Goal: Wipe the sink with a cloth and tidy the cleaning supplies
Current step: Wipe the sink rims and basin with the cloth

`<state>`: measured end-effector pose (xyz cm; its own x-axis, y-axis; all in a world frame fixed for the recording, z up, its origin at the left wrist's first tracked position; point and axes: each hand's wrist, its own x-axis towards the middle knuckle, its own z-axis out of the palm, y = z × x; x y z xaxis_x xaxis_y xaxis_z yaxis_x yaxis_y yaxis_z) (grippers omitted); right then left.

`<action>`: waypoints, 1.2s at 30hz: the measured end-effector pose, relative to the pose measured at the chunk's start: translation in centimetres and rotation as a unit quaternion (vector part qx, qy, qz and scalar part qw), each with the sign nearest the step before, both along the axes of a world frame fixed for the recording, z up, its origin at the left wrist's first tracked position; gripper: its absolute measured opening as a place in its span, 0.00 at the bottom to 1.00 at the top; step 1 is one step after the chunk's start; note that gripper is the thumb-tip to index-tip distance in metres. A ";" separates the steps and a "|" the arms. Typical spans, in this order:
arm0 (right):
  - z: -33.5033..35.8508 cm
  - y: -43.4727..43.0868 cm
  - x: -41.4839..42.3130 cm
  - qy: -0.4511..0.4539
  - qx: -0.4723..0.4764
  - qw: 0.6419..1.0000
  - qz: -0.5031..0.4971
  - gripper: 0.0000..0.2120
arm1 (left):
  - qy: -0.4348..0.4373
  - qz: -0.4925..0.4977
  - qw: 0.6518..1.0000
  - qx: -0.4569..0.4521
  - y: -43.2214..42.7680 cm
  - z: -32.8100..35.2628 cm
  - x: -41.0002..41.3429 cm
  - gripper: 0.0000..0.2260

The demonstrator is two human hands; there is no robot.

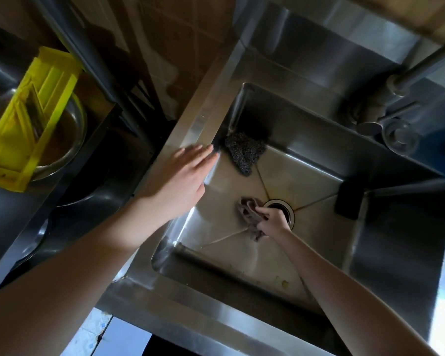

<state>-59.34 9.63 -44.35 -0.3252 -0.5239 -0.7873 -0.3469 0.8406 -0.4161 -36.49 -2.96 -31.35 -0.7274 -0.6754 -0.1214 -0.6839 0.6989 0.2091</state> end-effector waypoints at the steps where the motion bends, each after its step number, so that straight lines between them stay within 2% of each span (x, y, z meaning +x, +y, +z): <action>1: 0.2 -0.3 -0.5 -0.023 -0.001 0.999 -0.039 0.29 | -0.010 -0.002 1.000 0.000 -0.5 -0.1 -0.7 0.27; 7: 1.1 -2.2 -4.9 -0.073 -0.067 0.976 -0.193 0.27 | -0.003 -0.034 0.999 -0.018 -3.2 0.1 -5.6 0.26; 10: 1.0 -3.7 -7.4 -0.063 -0.098 0.974 -0.194 0.28 | 0.011 -0.056 0.998 -0.001 -5.0 -0.1 -8.7 0.27; 14: 0.3 -6.0 -10.6 0.029 -0.111 0.991 -0.070 0.30 | 0.000 -0.070 0.998 0.006 -7.8 -0.4 -12.9 0.29; 16: -0.5 -6.9 -12.3 0.110 -0.106 0.988 0.030 0.30 | -0.005 -0.063 0.998 0.006 -8.9 -0.4 -14.6 0.29; 19: -1.7 -7.6 -14.2 0.223 -0.084 0.949 0.205 0.30 | -0.017 -0.064 0.998 0.020 -9.7 -0.5 -16.5 0.30; 22: -3.4 -7.7 -14.8 0.264 -0.025 0.918 0.296 0.29 | -0.027 -0.063 0.997 0.032 -9.8 -0.8 -17.3 0.29; 24: -4.3 -7.3 -14.5 0.283 -0.018 0.903 0.324 0.30 | -0.019 -0.058 0.998 0.036 -9.8 -0.8 -17.5 0.29; 28: -5.3 -5.7 -13.8 0.218 -0.097 0.919 0.312 0.28 | -0.015 -0.052 0.998 0.038 -9.6 -0.4 -17.8 0.29; 29: -5.5 -5.1 -13.6 0.233 -0.094 0.910 0.330 0.28 | -0.016 -0.051 0.998 0.036 -9.7 -0.4 -17.9 0.28; 31: -5.5 -3.4 -13.1 0.287 -0.111 0.868 0.390 0.27 | -0.019 -0.049 0.998 0.035 -9.7 -0.3 -18.0 0.28; 34: -6.1 -0.5 -12.6 0.299 -0.168 0.820 0.458 0.29 | -0.021 -0.040 0.998 0.038 -9.7 -0.2 -18.2 0.29; 36: -6.6 1.1 -13.0 0.264 -0.170 0.855 0.414 0.30 | -0.023 -0.037 0.998 0.041 -9.6 -0.2 -18.2 0.29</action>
